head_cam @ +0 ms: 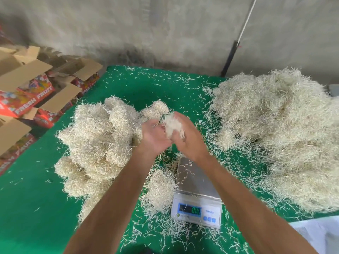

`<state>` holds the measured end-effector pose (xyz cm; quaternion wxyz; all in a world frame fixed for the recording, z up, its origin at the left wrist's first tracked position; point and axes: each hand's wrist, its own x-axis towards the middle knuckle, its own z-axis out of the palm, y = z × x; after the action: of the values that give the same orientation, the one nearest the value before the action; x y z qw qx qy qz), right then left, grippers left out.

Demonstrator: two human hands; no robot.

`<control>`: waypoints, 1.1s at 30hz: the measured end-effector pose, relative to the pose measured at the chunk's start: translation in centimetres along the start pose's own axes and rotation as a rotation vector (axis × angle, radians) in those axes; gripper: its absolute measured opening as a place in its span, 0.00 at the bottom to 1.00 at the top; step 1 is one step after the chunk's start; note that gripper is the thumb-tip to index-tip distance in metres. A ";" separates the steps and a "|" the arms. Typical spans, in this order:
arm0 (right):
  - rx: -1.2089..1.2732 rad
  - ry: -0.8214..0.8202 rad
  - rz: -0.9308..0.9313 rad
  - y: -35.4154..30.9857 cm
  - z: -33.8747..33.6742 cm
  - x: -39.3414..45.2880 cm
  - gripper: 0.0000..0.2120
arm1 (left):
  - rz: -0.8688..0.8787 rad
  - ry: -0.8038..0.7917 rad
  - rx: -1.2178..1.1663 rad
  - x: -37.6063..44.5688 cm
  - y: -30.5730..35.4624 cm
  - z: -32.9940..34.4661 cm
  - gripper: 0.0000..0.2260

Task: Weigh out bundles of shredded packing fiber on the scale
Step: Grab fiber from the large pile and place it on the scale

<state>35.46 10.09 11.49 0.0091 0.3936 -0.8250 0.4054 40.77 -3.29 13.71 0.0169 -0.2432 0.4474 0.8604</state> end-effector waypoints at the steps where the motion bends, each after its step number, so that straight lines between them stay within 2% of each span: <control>1: 0.002 -0.013 -0.083 -0.7 1.0 -0.3 0.26 | 0.010 0.027 -0.045 0.5 -0.1 -0.7 0.18; 2: -0.011 0.004 -0.160 -1.5 2.0 -0.2 0.24 | -0.004 0.087 -0.063 0.5 -0.8 -1.0 0.17; 3: -0.008 0.040 -0.190 -2.0 2.6 0.4 0.23 | 0.015 0.165 0.027 0.2 -1.3 -0.8 0.18; 4: 0.000 0.077 -0.168 -2.3 2.6 1.3 0.23 | 0.060 0.117 0.097 0.5 -2.4 -1.1 0.21; 5: -0.019 0.105 -0.123 -2.2 2.1 2.0 0.23 | 0.048 -0.028 0.160 0.3 -3.0 -1.0 0.21; 6: -0.049 0.118 -0.085 -1.7 1.2 2.5 0.22 | 0.008 -0.174 0.102 0.0 -2.5 -0.4 0.19; 7: -0.070 0.113 -0.070 -1.1 0.4 2.7 0.20 | -0.050 -0.221 -0.076 -0.6 -1.6 -0.1 0.18; 8: -0.075 0.096 -0.081 -0.6 0.2 2.5 0.18 | -0.137 -0.150 -0.231 -0.1 -0.8 -0.1 0.19; 11: -0.081 0.017 -0.190 -1.8 2.3 1.2 0.18 | -0.012 0.038 -0.395 0.6 -0.4 -1.7 0.24; 13: -0.131 -0.067 -0.239 -2.6 3.8 1.4 0.21 | 0.038 0.129 -0.466 0.8 -1.4 -2.8 0.24; 15: -0.180 -0.175 -0.209 -2.1 3.6 2.6 0.23 | -0.013 0.001 -0.545 0.6 -1.8 -3.9 0.26; 17: -0.301 -0.240 -0.161 -0.6 3.1 3.8 0.22 | -0.104 -0.130 -0.575 0.5 -1.6 -5.5 0.38; 18: -0.366 -0.257 -0.116 0.4 3.0 4.6 0.22 | -0.104 -0.158 -0.572 0.3 -1.0 -6.3 0.40; 20: -0.412 -0.280 0.060 1.8 3.2 6.0 0.25 | -0.046 -0.177 -0.551 0.1 -0.4 -8.7 0.37; 21: -0.392 -0.276 0.147 2.0 3.5 6.5 0.27 | -0.004 -0.148 -0.518 -0.1 0.0 -9.9 0.35; 23: -0.299 -0.257 0.221 1.8 4.7 7.7 0.30 | 0.084 0.037 -0.386 -0.8 1.3 -12.4 0.28; 25: -0.162 -0.233 0.189 0.0 6.7 9.3 0.33 | 0.142 0.264 -0.310 -1.7 2.1 -14.6 0.21; 27: 0.008 -0.241 0.129 -3.3 8.6 10.9 0.36 | 0.170 0.395 -0.350 -2.5 2.2 -16.2 0.17; 30: 0.096 -0.266 0.064 -7.8 11.0 13.1 0.43 | 0.169 0.428 -0.395 -3.5 1.7 -17.7 0.12; 33: 0.043 -0.281 0.055 -9.4 12.3 13.4 0.42 | 0.139 0.447 -0.386 -4.1 1.2 -18.2 0.09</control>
<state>36.12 -10.25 13.89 -0.1261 0.4238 -0.8197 0.3641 51.45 -17.39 7.59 -0.1876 -0.3942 0.2839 0.8537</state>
